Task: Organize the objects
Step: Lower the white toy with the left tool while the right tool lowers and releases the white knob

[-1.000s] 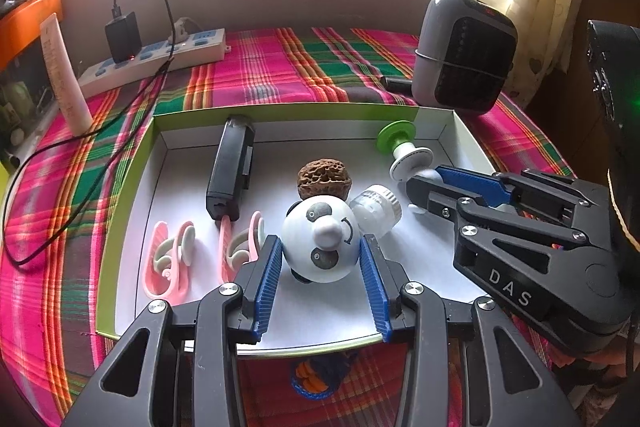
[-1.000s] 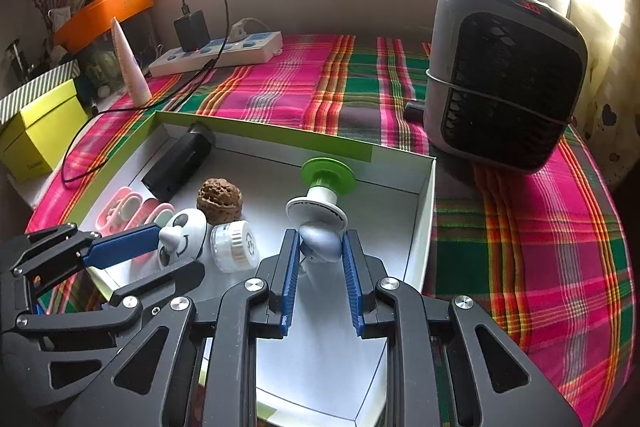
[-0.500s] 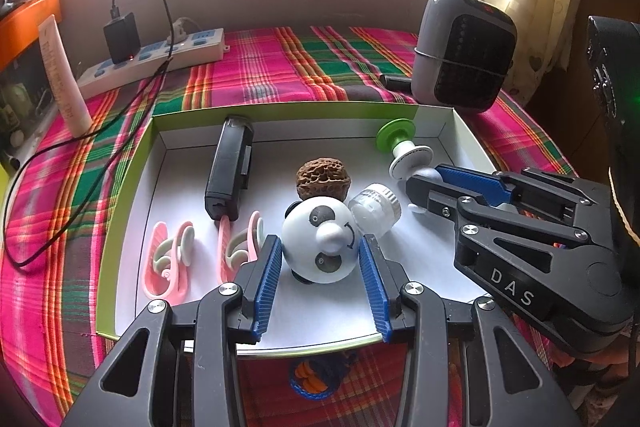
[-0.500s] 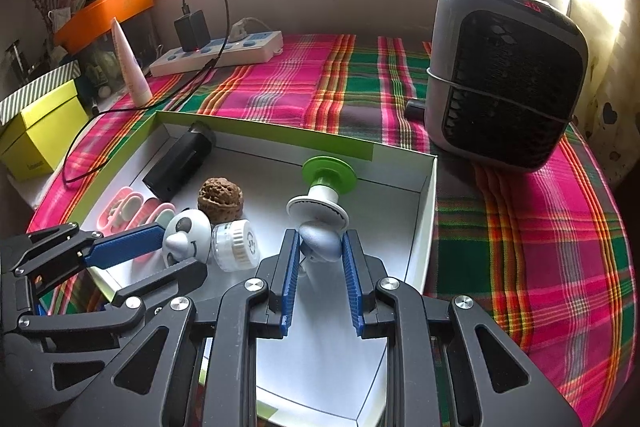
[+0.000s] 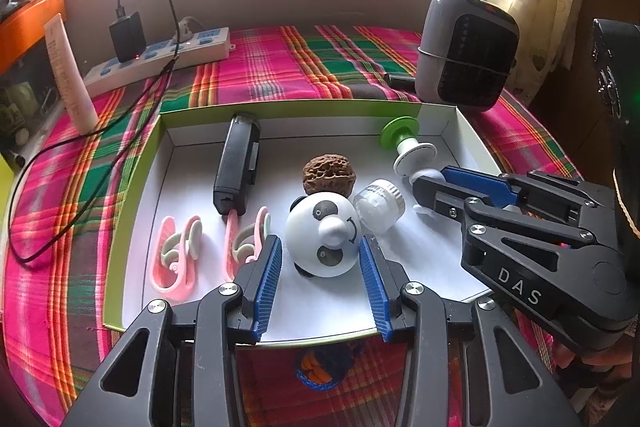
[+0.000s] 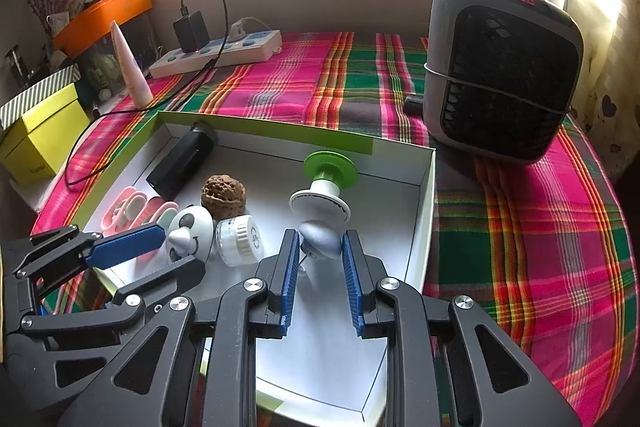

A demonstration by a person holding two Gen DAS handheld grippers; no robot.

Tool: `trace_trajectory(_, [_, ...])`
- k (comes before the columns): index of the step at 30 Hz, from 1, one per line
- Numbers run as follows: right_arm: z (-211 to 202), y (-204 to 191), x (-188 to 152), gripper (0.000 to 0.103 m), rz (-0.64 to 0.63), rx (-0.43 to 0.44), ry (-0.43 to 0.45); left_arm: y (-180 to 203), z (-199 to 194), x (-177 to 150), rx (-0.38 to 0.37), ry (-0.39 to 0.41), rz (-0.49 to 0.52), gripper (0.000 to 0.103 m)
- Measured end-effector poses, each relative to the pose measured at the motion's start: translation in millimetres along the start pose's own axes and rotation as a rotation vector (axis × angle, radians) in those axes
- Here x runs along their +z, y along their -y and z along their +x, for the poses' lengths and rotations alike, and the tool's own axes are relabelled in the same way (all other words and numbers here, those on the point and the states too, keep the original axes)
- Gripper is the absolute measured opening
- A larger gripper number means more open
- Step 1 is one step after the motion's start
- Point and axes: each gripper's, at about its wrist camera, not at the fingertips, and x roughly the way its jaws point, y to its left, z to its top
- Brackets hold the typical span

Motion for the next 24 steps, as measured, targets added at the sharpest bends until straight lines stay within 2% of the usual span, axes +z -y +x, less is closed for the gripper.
trace_trajectory(5, [-3.0, -1.3, -1.4, 0.031, 0.000, 0.000, 0.007, -1.0, -3.2, -0.3, 0.012, 0.003, -0.004, 0.039])
trace_trajectory(24, [-22.0, -2.5, -10.5, 0.032, 0.035, -0.001, 0.033, 0.1, -31.1, -6.6, 0.031, 0.053, -0.001, 0.039])
